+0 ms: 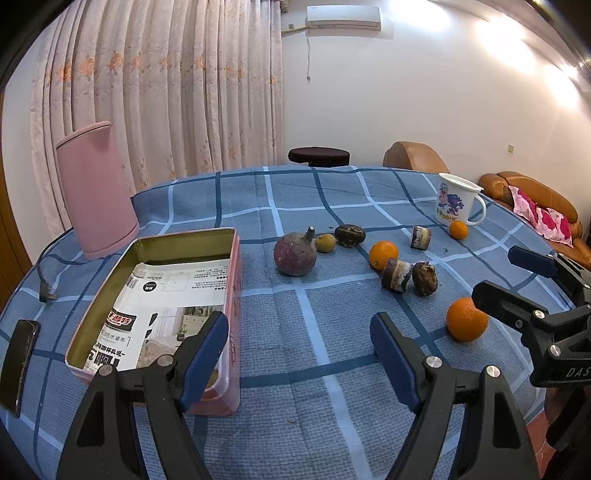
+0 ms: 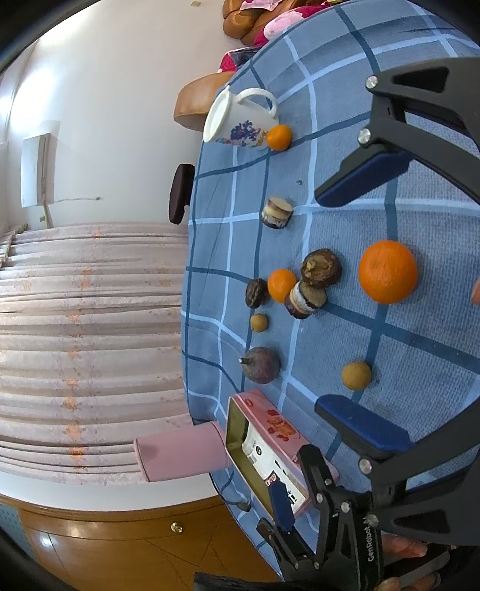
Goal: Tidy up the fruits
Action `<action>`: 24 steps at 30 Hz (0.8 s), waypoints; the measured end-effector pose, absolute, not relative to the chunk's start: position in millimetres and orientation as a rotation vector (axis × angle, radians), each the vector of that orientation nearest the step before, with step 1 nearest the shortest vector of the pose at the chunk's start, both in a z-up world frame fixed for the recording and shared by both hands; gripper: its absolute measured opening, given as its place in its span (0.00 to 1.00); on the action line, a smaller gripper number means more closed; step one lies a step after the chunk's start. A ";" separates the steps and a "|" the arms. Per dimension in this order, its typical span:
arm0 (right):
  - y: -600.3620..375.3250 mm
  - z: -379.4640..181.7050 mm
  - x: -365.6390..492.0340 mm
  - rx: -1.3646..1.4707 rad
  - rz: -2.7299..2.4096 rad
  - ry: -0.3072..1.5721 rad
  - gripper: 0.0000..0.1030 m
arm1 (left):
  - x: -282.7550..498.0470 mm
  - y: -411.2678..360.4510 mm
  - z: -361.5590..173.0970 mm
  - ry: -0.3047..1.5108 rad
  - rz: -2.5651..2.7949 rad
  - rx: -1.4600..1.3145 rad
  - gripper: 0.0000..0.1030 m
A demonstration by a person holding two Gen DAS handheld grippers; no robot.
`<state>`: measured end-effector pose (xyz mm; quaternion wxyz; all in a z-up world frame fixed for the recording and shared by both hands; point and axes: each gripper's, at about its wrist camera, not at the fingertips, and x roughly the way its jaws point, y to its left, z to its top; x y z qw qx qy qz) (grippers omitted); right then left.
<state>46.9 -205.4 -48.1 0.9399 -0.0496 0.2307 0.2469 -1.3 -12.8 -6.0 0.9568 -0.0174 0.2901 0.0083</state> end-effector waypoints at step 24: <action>-207.2 -48.7 47.0 -0.098 0.502 0.475 1.00 | -0.8 -13.9 -6.6 0.590 0.017 -0.030 0.78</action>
